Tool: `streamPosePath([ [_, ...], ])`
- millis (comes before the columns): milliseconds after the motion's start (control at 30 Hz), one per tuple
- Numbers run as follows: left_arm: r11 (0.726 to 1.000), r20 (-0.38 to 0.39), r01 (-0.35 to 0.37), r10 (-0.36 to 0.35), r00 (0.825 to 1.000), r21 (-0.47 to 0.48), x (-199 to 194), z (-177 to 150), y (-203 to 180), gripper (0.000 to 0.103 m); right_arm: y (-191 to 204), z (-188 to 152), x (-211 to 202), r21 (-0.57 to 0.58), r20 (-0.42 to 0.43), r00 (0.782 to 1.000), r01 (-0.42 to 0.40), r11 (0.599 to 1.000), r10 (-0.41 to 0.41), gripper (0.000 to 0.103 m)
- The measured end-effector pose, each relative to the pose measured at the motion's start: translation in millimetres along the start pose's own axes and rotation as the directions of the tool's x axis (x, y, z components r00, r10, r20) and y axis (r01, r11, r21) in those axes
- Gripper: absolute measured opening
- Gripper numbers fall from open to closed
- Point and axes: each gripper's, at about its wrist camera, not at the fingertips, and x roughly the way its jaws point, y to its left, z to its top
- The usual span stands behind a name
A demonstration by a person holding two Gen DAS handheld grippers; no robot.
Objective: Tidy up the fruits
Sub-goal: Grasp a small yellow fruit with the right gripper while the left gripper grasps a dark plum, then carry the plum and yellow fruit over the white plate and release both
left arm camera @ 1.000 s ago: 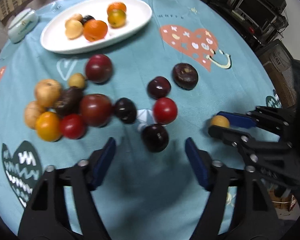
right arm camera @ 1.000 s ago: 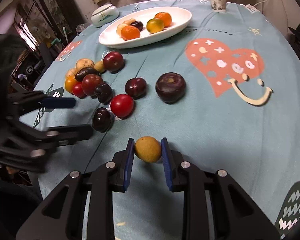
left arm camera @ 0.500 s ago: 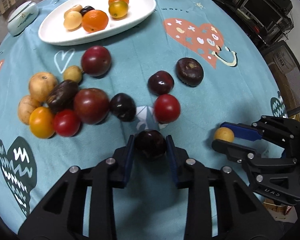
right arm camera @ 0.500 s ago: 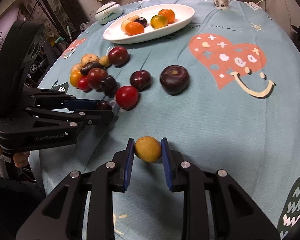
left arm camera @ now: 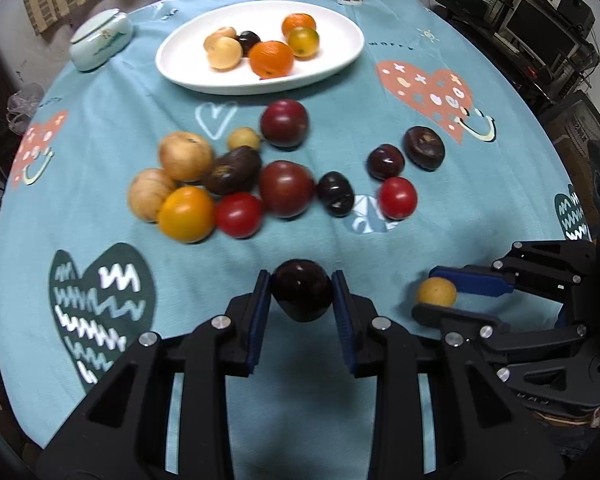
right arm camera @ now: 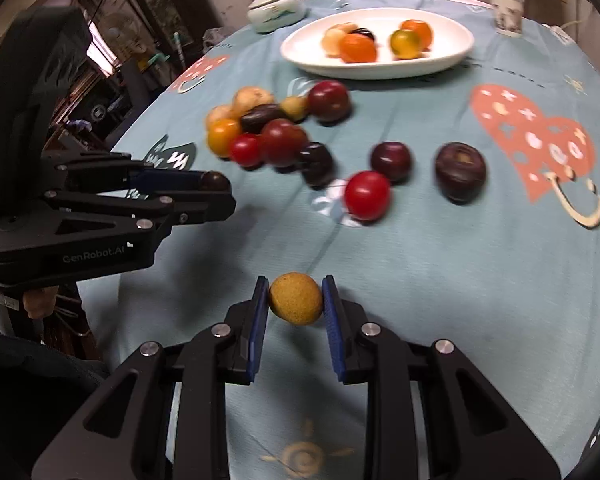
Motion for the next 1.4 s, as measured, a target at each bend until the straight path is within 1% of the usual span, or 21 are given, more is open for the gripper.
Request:
streamPosePath([
  [67, 1.000, 0.011, -0.014, 0.013, 1.000, 0.002, -5, -2, 4, 0.031, 6, 2, 4, -0.010, -0.009, 1.000, -0.008, 1.000, 0.008, 0.028],
  [300, 1.000, 0.021, -0.014, 0.014, 1.000, -0.004, -8, 2, 16, 0.031, 18, 6, 15, -0.026, -0.032, 0.999, -0.017, 1.000, 0.016, 0.028],
  [467, 1.000, 0.032, 0.010, -0.011, 0.999, 0.007, -9, 16, 19, 0.031, 17, 13, 15, -0.024, -0.036, 0.999, -0.017, 1.000, 0.016, 0.028],
  [567, 0.999, 0.045, 0.053, -0.053, 0.998, -0.009, -10, 33, 26, 0.031, 14, 28, 10, -0.023, -0.015, 1.000, -0.015, 1.000, 0.015, 0.028],
  [667, 0.996, 0.070, 0.082, -0.079, 0.994, -0.032, -12, 60, 40, 0.031, 2, 61, -3, -0.028, 0.038, 0.999, 0.009, 1.000, -0.007, 0.028],
  [733, 0.995, 0.099, 0.092, -0.087, 0.991, -0.046, -13, 85, 50, 0.031, -7, 85, -10, -0.019, 0.083, 0.996, 0.028, 0.999, -0.026, 0.028],
  [800, 0.994, 0.125, 0.095, -0.088, 0.988, -0.058, -13, 111, 59, 0.031, -20, 118, -20, -0.003, 0.149, 0.988, 0.050, 0.999, -0.049, 0.027],
  [833, 0.993, 0.141, 0.098, -0.087, 0.986, -0.071, -12, 129, 65, 0.031, -27, 138, -22, 0.006, 0.185, 0.980, 0.071, 0.997, -0.070, 0.027],
  [900, 0.991, 0.164, 0.102, -0.087, 0.983, -0.087, -9, 157, 74, 0.031, -39, 170, -21, 0.025, 0.221, 0.970, 0.093, 0.995, -0.097, 0.027],
  [967, 0.989, 0.171, 0.099, -0.080, 0.982, -0.108, 2, 188, 84, 0.031, -47, 194, -13, 0.038, 0.239, 0.964, 0.109, 0.993, -0.115, 0.027],
  [1067, 0.988, 0.150, 0.070, -0.048, 0.988, -0.141, 29, 224, 97, 0.031, -58, 226, 14, 0.037, 0.224, 0.964, 0.140, 0.989, -0.145, 0.027],
  [1133, 0.989, 0.124, 0.039, -0.021, 0.992, -0.144, 47, 240, 100, 0.031, -64, 238, 34, 0.021, 0.194, 0.967, 0.163, 0.986, -0.163, 0.027],
  [1200, 0.990, 0.103, 0.016, -0.002, 0.995, -0.140, 63, 253, 100, 0.031, -67, 246, 51, -0.001, 0.165, 0.969, 0.188, 0.982, -0.186, 0.027],
  [1400, 0.993, 0.086, 0.004, 0.006, 0.996, -0.122, 90, 274, 102, 0.031, -76, 257, 75, -0.045, 0.129, 0.970, 0.215, 0.976, -0.208, 0.027],
])
